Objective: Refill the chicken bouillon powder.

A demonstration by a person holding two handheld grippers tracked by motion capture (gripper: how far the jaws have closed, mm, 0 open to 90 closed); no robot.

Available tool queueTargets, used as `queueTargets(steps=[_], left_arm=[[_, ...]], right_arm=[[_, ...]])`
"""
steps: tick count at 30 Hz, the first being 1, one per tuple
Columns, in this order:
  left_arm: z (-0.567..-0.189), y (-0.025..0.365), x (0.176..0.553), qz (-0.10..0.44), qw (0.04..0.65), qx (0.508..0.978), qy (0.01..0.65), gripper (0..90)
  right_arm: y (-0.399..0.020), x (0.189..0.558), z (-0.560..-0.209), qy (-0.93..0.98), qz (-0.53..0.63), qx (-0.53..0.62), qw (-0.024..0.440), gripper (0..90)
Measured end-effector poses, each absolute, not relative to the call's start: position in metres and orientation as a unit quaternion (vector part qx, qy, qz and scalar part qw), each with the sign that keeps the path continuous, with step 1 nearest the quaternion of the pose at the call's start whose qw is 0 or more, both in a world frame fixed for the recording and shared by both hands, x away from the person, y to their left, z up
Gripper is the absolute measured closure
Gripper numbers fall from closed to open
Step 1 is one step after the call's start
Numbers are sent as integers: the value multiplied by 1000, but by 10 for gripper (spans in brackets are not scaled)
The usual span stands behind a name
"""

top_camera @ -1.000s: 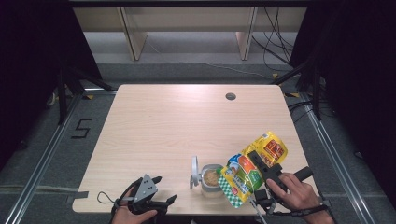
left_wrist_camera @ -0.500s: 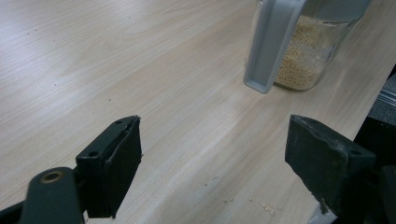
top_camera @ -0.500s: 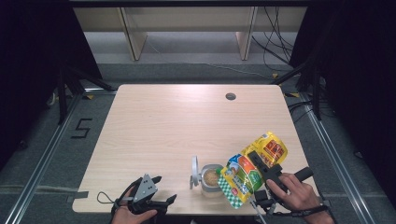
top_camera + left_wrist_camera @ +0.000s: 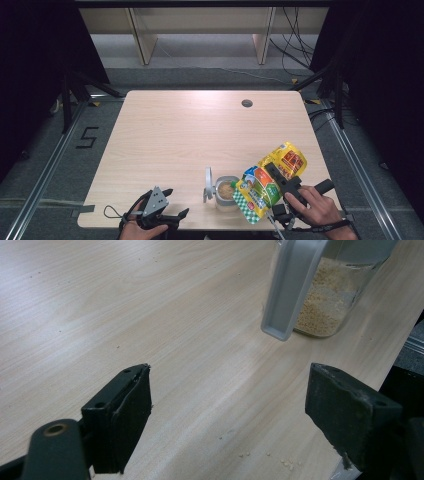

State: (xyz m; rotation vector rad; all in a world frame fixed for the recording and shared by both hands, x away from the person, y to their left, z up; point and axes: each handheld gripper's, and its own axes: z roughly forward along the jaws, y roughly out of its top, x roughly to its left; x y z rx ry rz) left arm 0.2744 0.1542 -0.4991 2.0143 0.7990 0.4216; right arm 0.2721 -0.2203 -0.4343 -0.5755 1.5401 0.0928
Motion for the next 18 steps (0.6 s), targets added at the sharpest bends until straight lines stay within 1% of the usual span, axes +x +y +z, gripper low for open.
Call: queueTargets(steps=[3, 6, 18], left_arm=[[-499, 154, 274, 171, 450, 815, 324, 182], [-499, 155, 275, 172, 447, 816, 323, 182], [-499, 154, 275, 170, 452, 813, 324, 182]], right_arm=[[-220, 271, -433, 693, 35, -253, 675, 645], [-221, 272, -435, 690, 46, -249, 678, 645], [-219, 269, -432, 684, 17, -262, 680, 649]])
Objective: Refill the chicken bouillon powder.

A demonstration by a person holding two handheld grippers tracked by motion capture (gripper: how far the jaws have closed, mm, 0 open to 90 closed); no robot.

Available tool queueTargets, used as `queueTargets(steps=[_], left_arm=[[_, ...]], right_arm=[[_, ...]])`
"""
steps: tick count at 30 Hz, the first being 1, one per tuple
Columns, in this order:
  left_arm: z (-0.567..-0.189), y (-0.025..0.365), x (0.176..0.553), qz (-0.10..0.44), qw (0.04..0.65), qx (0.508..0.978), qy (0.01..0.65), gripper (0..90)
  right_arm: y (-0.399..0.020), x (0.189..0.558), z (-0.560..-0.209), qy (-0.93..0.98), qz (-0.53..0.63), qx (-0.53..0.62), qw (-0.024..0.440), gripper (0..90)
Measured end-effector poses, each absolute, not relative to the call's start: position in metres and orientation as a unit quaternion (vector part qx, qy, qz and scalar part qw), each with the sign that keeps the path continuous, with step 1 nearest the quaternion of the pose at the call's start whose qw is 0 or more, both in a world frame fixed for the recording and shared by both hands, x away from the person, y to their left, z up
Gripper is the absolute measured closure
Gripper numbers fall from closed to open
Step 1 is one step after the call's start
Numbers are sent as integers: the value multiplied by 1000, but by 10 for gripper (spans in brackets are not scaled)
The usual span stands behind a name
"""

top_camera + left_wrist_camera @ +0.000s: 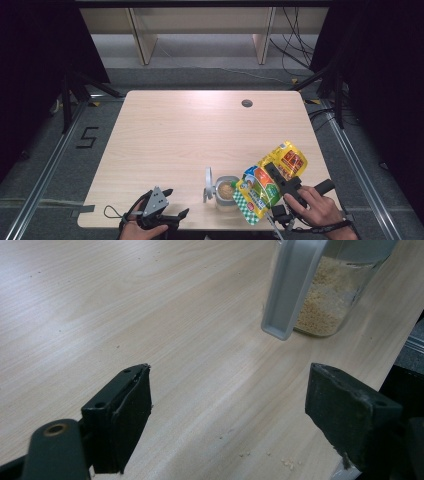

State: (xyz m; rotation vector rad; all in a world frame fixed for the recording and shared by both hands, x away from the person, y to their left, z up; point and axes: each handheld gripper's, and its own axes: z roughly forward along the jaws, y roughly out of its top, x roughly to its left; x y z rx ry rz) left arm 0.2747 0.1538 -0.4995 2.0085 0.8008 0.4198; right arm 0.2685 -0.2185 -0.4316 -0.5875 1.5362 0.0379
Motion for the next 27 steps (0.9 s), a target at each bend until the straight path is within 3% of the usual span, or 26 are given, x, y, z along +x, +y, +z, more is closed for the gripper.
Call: queueTargets(steps=[27], left_arm=[[-500, 154, 275, 169, 451, 814, 325, 182]], right_arm=[[-218, 268, -432, 686, 13, -265, 678, 657]])
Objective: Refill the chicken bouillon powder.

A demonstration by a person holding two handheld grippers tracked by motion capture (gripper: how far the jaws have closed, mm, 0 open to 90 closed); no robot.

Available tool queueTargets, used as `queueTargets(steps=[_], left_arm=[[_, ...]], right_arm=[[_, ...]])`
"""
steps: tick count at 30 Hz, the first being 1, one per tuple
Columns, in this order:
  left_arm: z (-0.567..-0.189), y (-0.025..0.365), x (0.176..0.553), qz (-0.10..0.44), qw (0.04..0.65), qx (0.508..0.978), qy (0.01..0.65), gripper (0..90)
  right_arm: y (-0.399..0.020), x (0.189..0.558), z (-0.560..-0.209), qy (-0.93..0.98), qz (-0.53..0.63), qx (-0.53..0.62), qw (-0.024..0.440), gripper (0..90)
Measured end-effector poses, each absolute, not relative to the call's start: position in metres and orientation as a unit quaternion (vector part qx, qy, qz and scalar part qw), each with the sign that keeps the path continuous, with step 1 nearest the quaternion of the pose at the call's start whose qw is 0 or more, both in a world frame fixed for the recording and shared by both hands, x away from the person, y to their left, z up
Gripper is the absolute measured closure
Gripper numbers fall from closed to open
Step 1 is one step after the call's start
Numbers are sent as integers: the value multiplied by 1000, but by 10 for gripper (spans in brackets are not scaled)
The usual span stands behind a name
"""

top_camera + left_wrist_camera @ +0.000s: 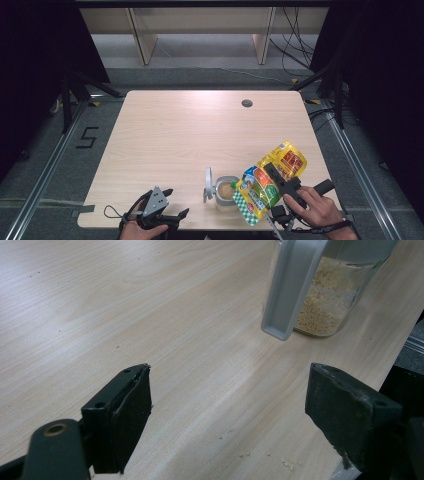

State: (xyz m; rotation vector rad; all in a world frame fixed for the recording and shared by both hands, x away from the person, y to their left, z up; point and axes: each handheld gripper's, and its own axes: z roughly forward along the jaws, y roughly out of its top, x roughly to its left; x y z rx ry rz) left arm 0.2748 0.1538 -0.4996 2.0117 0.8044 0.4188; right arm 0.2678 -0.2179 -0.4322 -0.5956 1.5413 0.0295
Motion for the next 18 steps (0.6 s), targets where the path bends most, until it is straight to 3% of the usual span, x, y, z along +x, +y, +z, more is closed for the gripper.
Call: queueTargets(steps=[18], left_arm=[[-499, 155, 275, 172, 447, 816, 323, 182]], right_arm=[[-221, 269, -431, 692, 33, -249, 676, 659]])
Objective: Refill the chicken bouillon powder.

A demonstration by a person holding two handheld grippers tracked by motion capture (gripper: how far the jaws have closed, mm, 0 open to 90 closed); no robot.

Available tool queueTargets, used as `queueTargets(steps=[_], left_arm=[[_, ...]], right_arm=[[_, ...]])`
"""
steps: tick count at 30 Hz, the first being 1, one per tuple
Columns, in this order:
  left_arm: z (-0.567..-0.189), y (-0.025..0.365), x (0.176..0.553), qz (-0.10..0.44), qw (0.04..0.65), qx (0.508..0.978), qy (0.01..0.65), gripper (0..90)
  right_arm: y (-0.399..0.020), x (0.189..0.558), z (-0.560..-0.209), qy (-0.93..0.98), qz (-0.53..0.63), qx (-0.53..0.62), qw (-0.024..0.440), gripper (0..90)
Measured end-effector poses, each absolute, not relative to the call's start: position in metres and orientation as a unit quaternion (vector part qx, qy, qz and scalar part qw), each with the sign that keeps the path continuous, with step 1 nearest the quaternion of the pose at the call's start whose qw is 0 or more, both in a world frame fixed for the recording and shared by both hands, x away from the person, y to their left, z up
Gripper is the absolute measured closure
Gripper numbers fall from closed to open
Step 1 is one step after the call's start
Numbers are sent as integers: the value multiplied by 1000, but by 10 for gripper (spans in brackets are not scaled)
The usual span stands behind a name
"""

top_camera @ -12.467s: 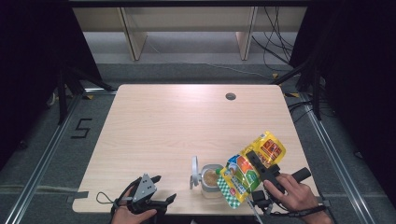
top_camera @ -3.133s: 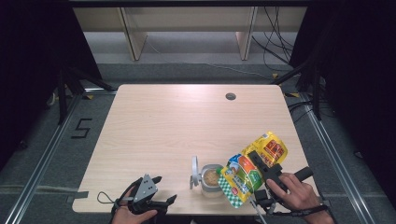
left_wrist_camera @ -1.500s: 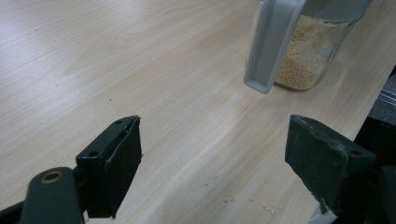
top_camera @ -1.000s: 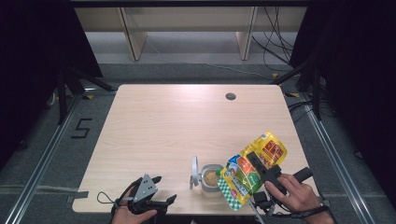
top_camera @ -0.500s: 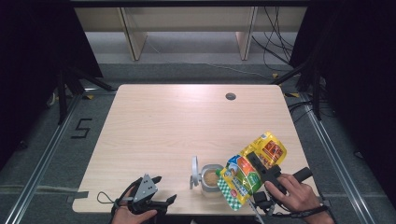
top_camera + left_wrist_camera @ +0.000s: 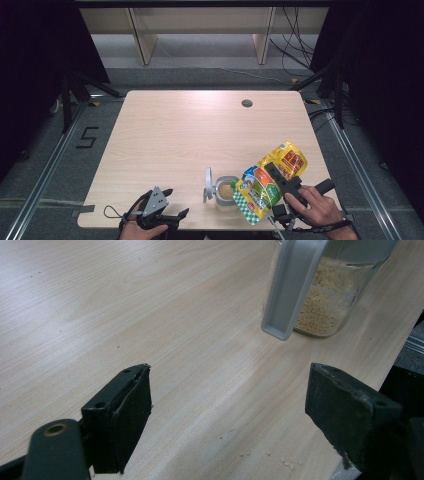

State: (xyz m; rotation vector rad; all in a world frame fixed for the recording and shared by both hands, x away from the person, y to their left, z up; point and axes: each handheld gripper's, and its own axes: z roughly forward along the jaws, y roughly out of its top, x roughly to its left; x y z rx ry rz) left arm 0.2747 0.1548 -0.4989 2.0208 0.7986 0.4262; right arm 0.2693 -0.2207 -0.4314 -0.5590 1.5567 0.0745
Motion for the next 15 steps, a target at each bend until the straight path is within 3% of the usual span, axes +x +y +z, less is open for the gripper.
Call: queueTargets(steps=[15], left_arm=[[-498, 157, 275, 173, 439, 823, 317, 182]], right_arm=[[-234, 282, -434, 746, 137, -194, 622, 667]])
